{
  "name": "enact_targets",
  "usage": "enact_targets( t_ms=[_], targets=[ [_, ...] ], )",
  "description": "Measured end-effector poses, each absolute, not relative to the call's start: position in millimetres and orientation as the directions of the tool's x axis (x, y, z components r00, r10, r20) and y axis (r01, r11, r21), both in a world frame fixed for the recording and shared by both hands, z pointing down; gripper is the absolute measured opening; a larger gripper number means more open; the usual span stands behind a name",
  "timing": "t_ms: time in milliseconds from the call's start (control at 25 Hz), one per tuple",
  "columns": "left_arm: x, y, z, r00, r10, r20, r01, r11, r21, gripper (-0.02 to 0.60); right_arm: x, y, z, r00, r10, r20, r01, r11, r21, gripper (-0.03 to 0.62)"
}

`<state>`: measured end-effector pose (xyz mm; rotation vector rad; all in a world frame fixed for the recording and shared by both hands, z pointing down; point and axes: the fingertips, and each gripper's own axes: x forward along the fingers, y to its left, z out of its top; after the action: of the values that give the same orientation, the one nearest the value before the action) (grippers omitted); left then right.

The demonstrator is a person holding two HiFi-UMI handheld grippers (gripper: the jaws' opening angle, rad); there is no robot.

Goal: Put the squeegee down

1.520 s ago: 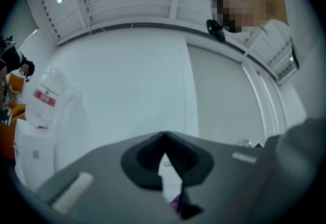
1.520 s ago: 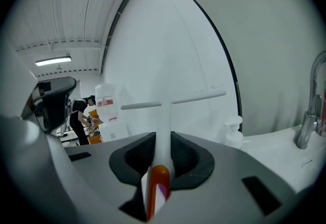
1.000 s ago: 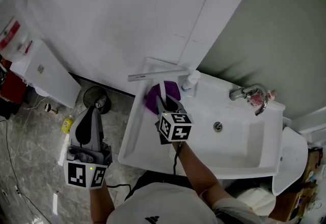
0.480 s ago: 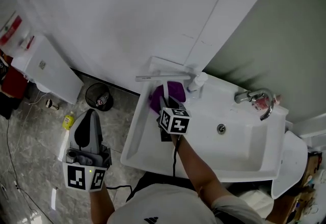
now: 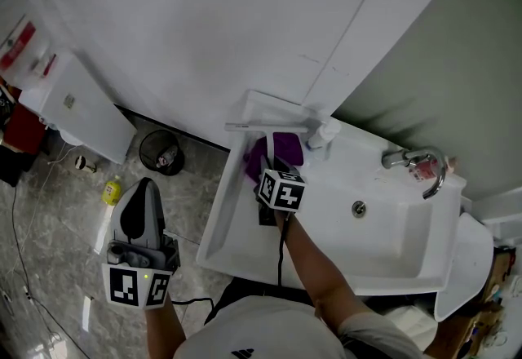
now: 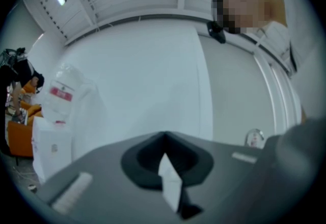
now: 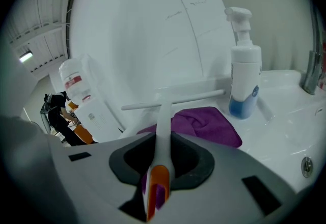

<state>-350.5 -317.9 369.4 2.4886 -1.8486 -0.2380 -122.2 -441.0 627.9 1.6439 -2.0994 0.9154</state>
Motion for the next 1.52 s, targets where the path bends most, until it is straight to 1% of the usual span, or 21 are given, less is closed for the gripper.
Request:
enact_targets(
  t_ms=[400, 600, 760, 840, 960, 1240, 1520],
  targets=[
    [-349.9, -321.8, 370.9, 0.28, -0.955, -0.101, -0.948, -0.292, 0.126, 0.008, -121.4, -442.1, 629.1, -0.288, -0.729, 0.621, -0.948, 0.127, -0.291, 0.092],
    [-347.9, -321.3, 369.3, 0.281, -0.954, -0.106, -0.947, -0.294, 0.129, 0.008, -120.2, -440.9, 616.2, -0.287, -0.751, 0.594, -0.952, 0.153, -0.266, 0.11],
    [-342.3, -319.7, 367.5, 0.285, -0.952, -0.114, -0.946, -0.299, 0.128, 0.008, -117.5, -435.7, 600.4, -0.29, -0.777, 0.559, -0.953, 0.18, -0.245, 0.11],
    [-338.9, -319.0, 365.4, 0.287, -0.95, -0.119, -0.945, -0.302, 0.127, 0.008, -116.1, -432.1, 590.2, -0.291, -0.793, 0.536, -0.955, 0.202, -0.219, 0.081],
    [-332.4, -316.6, 361.0, 0.29, -0.948, -0.129, -0.944, -0.306, 0.124, 0.008, -114.4, -425.6, 574.3, -0.299, -0.813, 0.499, -0.954, 0.241, -0.178, 0.003],
    [-311.4, -303.8, 349.0, 0.298, -0.943, -0.15, -0.942, -0.316, 0.113, 0.008, -107.7, -402.5, 540.4, -0.356, -0.832, 0.426, -0.934, 0.333, -0.13, 0.002],
    [-283.4, -282.9, 334.8, 0.296, -0.939, -0.172, -0.943, -0.316, 0.101, 0.008, -83.3, -373.6, 494.8, -0.381, -0.862, 0.334, -0.924, 0.363, -0.118, 0.002]
  ],
)
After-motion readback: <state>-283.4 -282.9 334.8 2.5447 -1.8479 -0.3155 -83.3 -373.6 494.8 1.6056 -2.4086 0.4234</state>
